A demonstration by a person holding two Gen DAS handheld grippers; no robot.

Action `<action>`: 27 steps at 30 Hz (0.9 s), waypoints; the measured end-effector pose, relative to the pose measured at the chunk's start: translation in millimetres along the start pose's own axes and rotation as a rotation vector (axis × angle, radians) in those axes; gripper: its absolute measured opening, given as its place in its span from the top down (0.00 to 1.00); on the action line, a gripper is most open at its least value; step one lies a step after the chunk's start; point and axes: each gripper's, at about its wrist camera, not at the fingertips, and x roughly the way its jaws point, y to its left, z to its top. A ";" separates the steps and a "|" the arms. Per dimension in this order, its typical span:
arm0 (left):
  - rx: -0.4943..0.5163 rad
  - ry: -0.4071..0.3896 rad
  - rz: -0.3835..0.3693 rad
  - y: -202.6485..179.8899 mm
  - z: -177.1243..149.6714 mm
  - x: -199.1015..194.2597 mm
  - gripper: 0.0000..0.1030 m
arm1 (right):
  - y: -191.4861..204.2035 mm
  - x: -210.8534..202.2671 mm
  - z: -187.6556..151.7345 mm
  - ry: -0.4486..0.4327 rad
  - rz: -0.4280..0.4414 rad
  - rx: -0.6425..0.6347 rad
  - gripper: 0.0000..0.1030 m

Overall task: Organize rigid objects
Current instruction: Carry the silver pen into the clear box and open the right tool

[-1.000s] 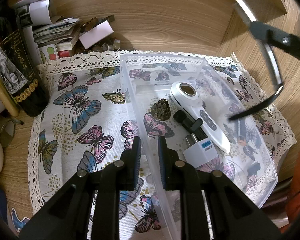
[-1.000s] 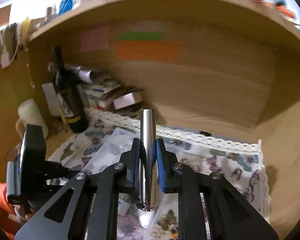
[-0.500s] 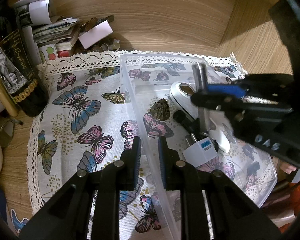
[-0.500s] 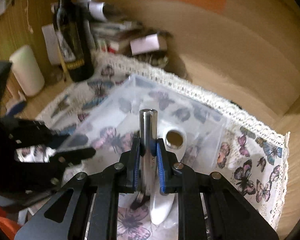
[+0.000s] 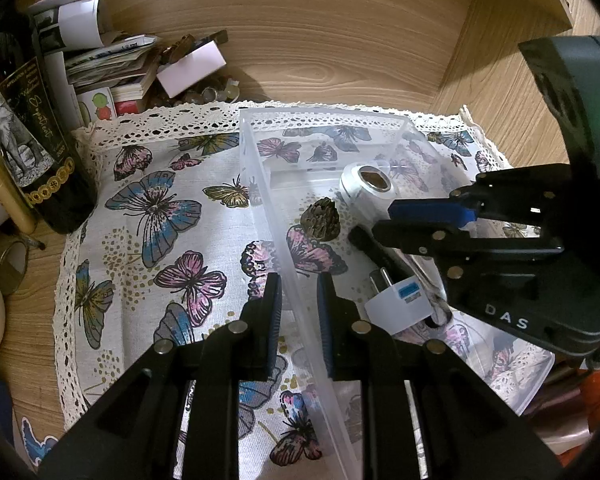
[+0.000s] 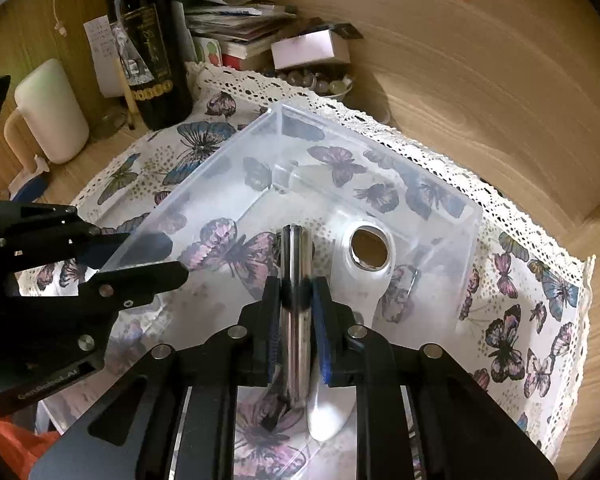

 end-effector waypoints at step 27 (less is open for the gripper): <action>-0.001 0.002 -0.004 1.4 -1.1 -1.2 0.83 | -115.2 -71.8 -53.0 -0.160 -0.210 0.351 0.56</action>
